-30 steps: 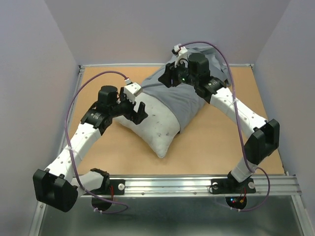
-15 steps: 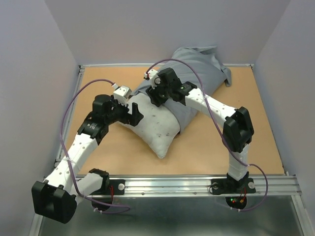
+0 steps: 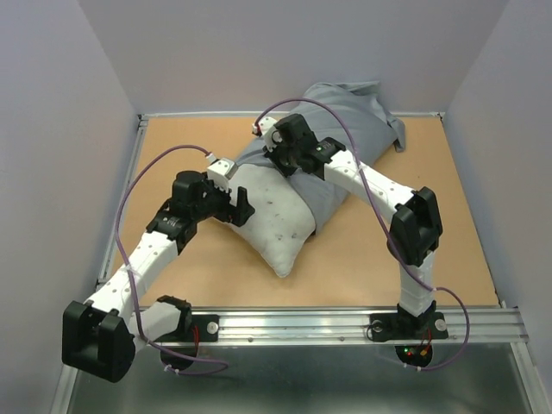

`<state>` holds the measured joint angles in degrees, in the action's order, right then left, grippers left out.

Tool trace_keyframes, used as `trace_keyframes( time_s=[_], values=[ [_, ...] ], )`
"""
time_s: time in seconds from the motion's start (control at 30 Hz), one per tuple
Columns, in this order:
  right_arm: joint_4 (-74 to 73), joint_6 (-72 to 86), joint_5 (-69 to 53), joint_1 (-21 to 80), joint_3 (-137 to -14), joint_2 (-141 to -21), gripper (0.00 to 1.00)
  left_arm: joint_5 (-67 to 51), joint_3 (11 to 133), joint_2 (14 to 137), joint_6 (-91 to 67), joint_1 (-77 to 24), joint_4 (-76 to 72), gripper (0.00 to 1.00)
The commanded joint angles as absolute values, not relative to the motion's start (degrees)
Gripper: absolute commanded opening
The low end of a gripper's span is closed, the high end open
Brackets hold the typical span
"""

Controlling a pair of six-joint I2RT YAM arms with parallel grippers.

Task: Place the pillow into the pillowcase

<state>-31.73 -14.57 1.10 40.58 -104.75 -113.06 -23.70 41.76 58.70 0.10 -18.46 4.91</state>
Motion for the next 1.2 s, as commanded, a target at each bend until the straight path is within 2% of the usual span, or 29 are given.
trace_keyframes(
  time_s=[0.0,0.1,0.27,0.37,0.4,0.43,0.47,0.6,0.67,0.7,0.77,0.87,0.93,1.17],
  values=[
    [-33.0,-14.2,1.3,40.9,-106.1,-109.5,0.01,-22.6,41.1,60.1,5.4,-21.4,-3.3,0.99],
    [-34.5,-9.8,-6.8,40.8,-108.4,-107.1,0.01,-20.5,39.0,61.1,6.9,-24.4,-9.2,0.99],
    [-35.2,3.1,-24.8,39.9,-107.9,-102.6,0.01,-14.3,38.2,71.6,5.7,-27.9,-15.2,0.98],
    [-34.8,11.3,-35.9,39.6,-106.5,-100.8,0.0,-18.3,41.8,78.2,0.2,-27.2,-17.5,0.58],
    [-34.5,12.9,-37.3,39.6,-106.2,-100.0,0.0,-21.0,41.1,78.5,-4.3,-25.7,-20.6,0.29],
    [-33.8,15.4,-38.6,39.6,-106.3,-99.8,0.01,-23.5,40.5,78.1,-7.3,-25.4,-27.7,0.12],
    [-33.4,16.9,-39.2,39.5,-106.6,-99.3,0.0,-25.5,41.6,77.9,-13.6,-25.2,-29.4,0.0],
    [-28.1,24.9,-39.6,39.2,-112.6,-98.4,0.01,-28.3,48.2,73.5,-32.7,-23.4,-36.8,0.0],
    [-25.0,32.1,-39.7,38.9,-121.6,-100.4,0.01,-26.4,52.8,70.1,-39.3,-22.9,-39.0,0.0],
    [-24.4,34.7,-41.0,38.9,-126.3,-102.4,0.01,-26.5,58.9,69.8,-41.1,-22.9,-38.7,0.0],
    [-22.9,34.4,-40.1,41.4,-133.2,-104.0,0.01,-22.9,63.4,70.0,-41.9,-22.9,-35.8,0.0],
    [-13.9,40.2,-44.1,46.0,-124.8,-100.7,0.0,-18.7,63.2,72.4,-45.1,-23.5,-36.7,0.0],
    [-11.9,38.9,-43.4,48.5,-120.3,-99.7,0.01,-15.7,58.6,75.5,-47.2,-23.8,-36.7,0.0],
    [-8.8,33.8,-41.3,46.9,-109.4,-96.9,0.0,-4.4,48.8,87.6,-37.5,-22.8,-30.2,0.0]
  ],
)
